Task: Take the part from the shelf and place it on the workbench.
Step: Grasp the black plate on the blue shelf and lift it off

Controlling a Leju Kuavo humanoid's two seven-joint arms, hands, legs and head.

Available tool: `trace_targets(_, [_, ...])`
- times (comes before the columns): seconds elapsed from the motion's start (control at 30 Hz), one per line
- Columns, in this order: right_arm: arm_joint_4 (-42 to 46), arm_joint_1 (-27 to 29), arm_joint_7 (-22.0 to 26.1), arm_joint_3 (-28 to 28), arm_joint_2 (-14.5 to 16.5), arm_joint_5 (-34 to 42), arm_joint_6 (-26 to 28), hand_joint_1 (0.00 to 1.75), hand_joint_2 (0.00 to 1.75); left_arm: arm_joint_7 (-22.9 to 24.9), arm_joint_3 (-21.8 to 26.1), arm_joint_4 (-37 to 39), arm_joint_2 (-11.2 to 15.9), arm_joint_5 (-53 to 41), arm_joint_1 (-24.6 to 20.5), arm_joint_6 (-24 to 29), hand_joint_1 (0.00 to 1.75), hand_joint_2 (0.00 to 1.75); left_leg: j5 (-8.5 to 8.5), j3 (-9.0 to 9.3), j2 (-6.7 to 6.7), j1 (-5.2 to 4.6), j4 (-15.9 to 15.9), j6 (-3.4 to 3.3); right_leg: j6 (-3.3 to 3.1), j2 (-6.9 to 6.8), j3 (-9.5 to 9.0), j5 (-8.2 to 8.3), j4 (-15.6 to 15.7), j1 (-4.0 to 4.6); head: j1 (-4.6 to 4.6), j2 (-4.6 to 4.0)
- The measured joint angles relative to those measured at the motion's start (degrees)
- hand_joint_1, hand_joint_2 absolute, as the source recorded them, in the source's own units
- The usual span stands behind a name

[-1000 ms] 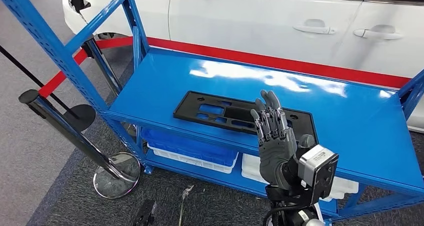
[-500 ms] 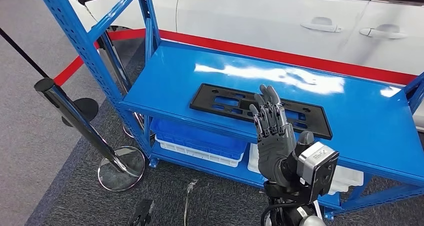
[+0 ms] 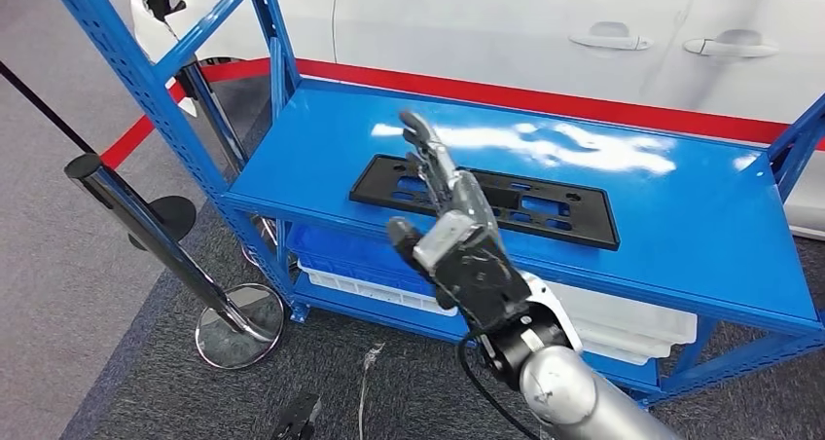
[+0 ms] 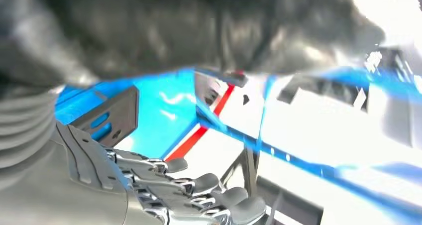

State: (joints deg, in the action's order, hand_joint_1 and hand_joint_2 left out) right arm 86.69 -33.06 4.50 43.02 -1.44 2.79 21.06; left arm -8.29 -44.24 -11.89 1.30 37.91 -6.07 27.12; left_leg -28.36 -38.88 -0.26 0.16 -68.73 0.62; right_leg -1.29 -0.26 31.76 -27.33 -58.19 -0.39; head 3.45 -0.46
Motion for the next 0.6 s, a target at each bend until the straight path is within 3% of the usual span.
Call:
trace_targets(0.07, [-4.7,-2.7,0.3,1.1,1.3,-0.3,-1.5,0.00,1.75,0.9,-0.7,0.0,-0.1,-0.7,-0.7,0.0,0.00,0.00,2.25,3.86,-0.02,-0.18,7.1,-0.47,0.21,-0.04,0.24,-0.03,-0.2,0.06,-0.03,0.00])
trace_targets(0.1, [-7.5,-4.0,0.7,1.6,2.1,-0.7,-2.3,0.00,1.75,1.5,-1.1,0.0,-0.1,-1.1,-1.1,0.0,0.00,0.00,2.52,4.91,-0.05,-0.35,9.3,-0.79,0.41,-0.06,0.42,0.02,-0.3,0.10,-0.04,0.00])
trace_targets(0.17, [-14.4,-7.2,1.3,2.8,4.2,-1.6,-4.1,0.00,1.75,2.6,-1.9,0.0,-0.3,-1.7,-2.1,0.2,0.00,0.00,2.37,5.18,-0.09,-0.70,10.5,-1.35,0.90,-0.06,0.84,0.30,-0.3,0.11,-0.04,0.00])
trace_targets(0.23, [-21.7,-10.5,1.4,3.8,6.5,-2.8,-5.7,0.00,1.75,3.2,-2.5,0.0,-0.5,-1.9,-3.2,0.3,0.00,0.00,2.71,5.29,-0.10,-0.34,11.3,-2.02,1.42,-0.03,1.34,-0.07,-0.8,0.15,-0.08,0.00])
trace_targets(0.3, [-28.2,-13.4,0.7,4.7,8.3,-4.2,-7.1,0.00,1.75,3.4,-2.9,-0.1,-1.0,-1.9,-4.1,0.4,0.00,0.00,3.11,5.53,-0.18,0.05,12.0,-2.64,1.85,0.05,3.33,-2.19,-4.7,0.20,-0.27,0.00])
trace_targets(0.37, [-34.6,-16.0,-0.3,5.8,9.7,-5.3,-8.3,0.00,1.75,3.5,-3.5,-0.1,-1.5,-1.9,-4.7,0.1,0.00,0.00,3.17,5.48,-0.27,0.04,12.1,-2.90,2.19,0.13,7.14,-4.95,-12.0,0.05,-0.42,0.00])
trace_targets(0.4, [-37.5,-16.8,-0.6,6.3,10.2,-5.7,-8.6,0.00,1.75,3.5,-3.8,-0.1,-1.7,-1.9,-4.8,0.0,0.00,0.00,3.13,5.47,-0.30,0.06,12.0,-2.93,2.36,0.14,8.86,-5.56,-15.0,-0.07,-0.43,0.00])
trace_targets(0.43, [-39.9,-17.4,-0.9,6.7,10.6,-5.9,-8.8,0.00,1.75,3.6,-4.1,-0.1,-1.9,-1.9,-4.8,-0.1,0.00,0.00,3.03,5.48,-0.33,0.10,11.9,-2.92,2.50,0.14,9.72,-5.14,-16.1,-0.19,-0.43,0.00])
trace_targets(0.47, [-42.0,-17.8,-1.1,7.0,11.1,-6.2,-8.8,0.00,1.75,3.5,-4.3,-0.1,-2.1,-1.8,-4.7,-0.2,0.00,0.00,2.87,5.49,-0.34,0.18,11.6,-2.86,2.61,0.14,9.61,-3.73,-15.1,-0.32,-0.45,0.00])
trace_targets(0.53, [-45.5,-19.0,-1.9,7.7,11.9,-6.9,-8.9,0.00,1.75,3.4,-4.5,-0.1,-2.3,-1.4,-4.6,-0.2,0.00,0.00,2.31,5.42,-0.35,0.38,11.0,-2.48,2.76,0.12,7.02,0.32,-8.4,-0.59,-0.44,0.00])
trace_targets(0.6, [-48.8,-20.2,-3.3,8.6,12.8,-8.3,-8.9,0.00,1.75,3.2,-4.6,-0.1,-2.5,-1.0,-4.8,-0.1,0.00,0.00,1.82,4.94,-0.33,0.28,10.1,-1.86,2.56,0.22,4.69,2.11,-3.0,-0.52,-0.38,0.00])
